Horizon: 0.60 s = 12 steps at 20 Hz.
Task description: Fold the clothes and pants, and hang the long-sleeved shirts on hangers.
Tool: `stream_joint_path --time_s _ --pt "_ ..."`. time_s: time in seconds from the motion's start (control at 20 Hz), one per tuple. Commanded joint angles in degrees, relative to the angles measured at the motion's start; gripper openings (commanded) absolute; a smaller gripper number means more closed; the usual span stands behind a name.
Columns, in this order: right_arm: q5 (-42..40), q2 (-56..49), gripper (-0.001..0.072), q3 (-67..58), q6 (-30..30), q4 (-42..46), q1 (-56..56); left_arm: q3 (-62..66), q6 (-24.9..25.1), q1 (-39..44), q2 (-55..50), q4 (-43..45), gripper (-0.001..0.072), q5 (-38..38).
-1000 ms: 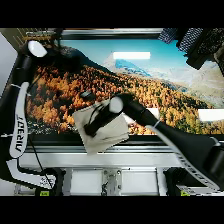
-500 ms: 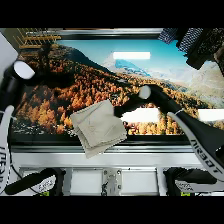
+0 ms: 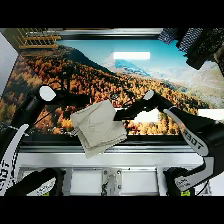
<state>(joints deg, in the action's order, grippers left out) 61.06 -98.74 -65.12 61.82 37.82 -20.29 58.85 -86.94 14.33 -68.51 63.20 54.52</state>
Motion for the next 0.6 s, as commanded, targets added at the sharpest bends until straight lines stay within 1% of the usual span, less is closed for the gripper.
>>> stream_joint_path --time_s 0.0,0.05,0.1,0.15,0.2,0.25,0.35,0.5,0.55 --pt "-2.8 -2.0 0.0367 0.1 -3.6 -6.6 -5.1 -0.7 -0.1 0.9 0.2 -0.3 0.0003 -1.1" --pt "-3.4 -2.0 0.0178 0.0 -3.6 -6.6 -6.0 -0.6 -0.4 0.9 0.2 -0.3 0.0003 -1.0" --pt "-3.3 -2.0 0.0064 -0.3 -4.9 -6.6 -6.2 -0.6 -0.8 0.9 0.2 -0.3 0.0003 -1.0" --pt "-3.1 -1.6 0.0021 -0.7 -5.0 -6.0 -5.9 -0.6 -1.0 0.9 0.2 -0.3 0.0003 -0.7" --pt "-3.2 -0.7 0.0021 -1.2 -4.7 -4.3 -4.8 -0.7 -1.0 0.9 0.2 -0.3 0.0003 -0.5" --pt "-3.2 0.9 0.0021 -1.7 -2.8 -1.0 -2.8 -0.7 -1.2 0.9 0.2 -0.4 0.0003 -0.5" --pt "-4.1 5.5 0.0021 -2.2 4.1 10.1 3.8 -0.7 -1.5 0.9 0.2 -0.3 0.0003 -0.5" --pt "-4.2 13.6 0.0021 -2.2 13.5 27.5 19.0 -0.7 -1.6 0.9 0.2 -0.4 0.0003 -0.5" --pt "-4.2 15.7 0.0021 -2.2 15.8 31.1 24.7 -0.7 -1.6 0.9 0.2 -0.4 0.0003 -0.5"
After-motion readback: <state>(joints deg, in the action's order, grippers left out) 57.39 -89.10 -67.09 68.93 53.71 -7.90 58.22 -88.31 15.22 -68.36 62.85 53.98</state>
